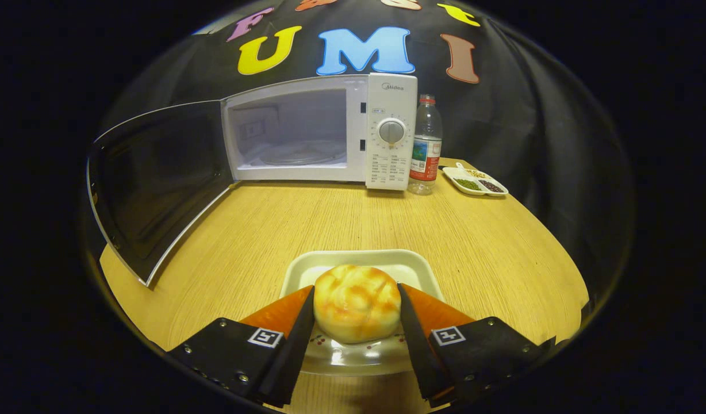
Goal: Open the microwave, put the food inside, and close the microwave door.
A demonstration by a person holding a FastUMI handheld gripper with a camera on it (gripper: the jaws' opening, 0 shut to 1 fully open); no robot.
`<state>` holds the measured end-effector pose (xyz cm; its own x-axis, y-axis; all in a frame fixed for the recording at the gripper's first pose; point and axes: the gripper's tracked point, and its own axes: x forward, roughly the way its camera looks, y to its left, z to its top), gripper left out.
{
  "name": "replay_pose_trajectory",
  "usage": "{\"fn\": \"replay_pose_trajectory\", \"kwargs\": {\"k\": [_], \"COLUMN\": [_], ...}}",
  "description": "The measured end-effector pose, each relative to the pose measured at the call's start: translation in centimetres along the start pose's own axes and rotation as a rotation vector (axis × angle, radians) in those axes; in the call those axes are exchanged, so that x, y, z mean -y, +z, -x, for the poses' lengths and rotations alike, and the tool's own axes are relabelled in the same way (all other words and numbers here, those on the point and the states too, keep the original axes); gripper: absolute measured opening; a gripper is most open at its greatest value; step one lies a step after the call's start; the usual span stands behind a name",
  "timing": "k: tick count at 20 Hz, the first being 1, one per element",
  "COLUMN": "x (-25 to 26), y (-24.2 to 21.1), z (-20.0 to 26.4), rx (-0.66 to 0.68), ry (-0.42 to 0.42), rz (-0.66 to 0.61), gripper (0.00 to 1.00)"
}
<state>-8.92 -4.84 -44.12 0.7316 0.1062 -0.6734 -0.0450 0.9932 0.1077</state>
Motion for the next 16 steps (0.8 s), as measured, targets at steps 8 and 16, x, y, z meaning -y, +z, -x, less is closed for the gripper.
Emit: {"fn": "replay_pose_trajectory", "kwargs": {"k": [8, 16], "x": [-5.4, -10.0], "y": [7.2, 12.4], "z": [-0.1, -3.2], "rx": [0.117, 0.187], "ry": [0.104, 0.168], "rz": [-0.040, -0.176], "gripper": [0.79, 0.79]}}
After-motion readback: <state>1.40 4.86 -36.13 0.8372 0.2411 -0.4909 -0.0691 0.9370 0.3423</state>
